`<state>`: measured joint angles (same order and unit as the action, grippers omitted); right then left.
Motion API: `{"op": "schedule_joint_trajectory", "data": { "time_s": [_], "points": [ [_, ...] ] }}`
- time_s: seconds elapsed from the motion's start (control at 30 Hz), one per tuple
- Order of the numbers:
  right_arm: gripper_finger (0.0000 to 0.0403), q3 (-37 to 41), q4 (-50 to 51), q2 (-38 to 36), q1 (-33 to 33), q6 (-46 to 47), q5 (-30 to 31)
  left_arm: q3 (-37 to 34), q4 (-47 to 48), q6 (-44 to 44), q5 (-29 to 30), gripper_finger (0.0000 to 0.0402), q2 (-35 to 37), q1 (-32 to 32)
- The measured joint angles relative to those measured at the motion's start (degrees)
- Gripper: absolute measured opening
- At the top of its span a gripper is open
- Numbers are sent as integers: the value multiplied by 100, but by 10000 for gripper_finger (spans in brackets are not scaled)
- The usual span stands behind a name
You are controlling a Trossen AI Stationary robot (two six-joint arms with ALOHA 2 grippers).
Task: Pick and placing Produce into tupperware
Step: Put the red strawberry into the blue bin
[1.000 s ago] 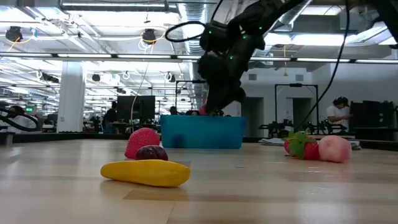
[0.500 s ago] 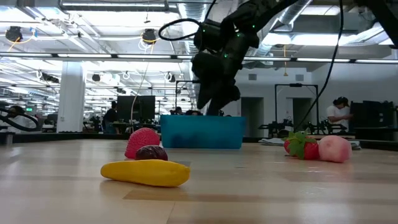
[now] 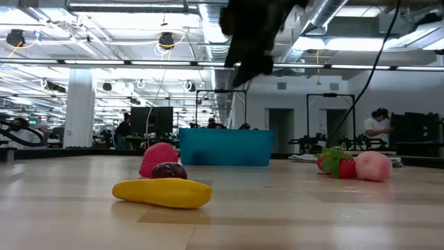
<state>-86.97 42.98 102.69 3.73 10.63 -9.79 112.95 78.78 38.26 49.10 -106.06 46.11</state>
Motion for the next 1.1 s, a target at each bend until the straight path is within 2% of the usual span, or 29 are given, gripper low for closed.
{"op": "schedule_joint_trajectory", "data": {
  "time_s": [0.2, 0.43, 0.63, 0.73, 0.9, 1.1],
  "points": [
    [317, 1, 431, -330, -1285, 272, 1325, -117, 13, -99, -124, 233, 2, -161],
    [317, 2, 1060, -393, -2645, 1421, 2308, -717, 105, -152, -753, 233, -7, -740],
    [317, 4, 1283, -390, -3513, 2382, 3308, -1297, -529, -524, -344, 233, -4, -1082],
    [317, 4, 1517, -392, -3814, 2836, 3721, -1688, -1071, -566, -330, 233, 2, -1314],
    [317, 4, 1743, -390, -4197, 3319, 4204, -2445, -859, 710, -50, 233, 4, -1792],
    [317, 4, 2133, -390, -4616, 3920, 4395, -3333, -1268, 1886, -235, 233, -3, -2114]
  ]
}}
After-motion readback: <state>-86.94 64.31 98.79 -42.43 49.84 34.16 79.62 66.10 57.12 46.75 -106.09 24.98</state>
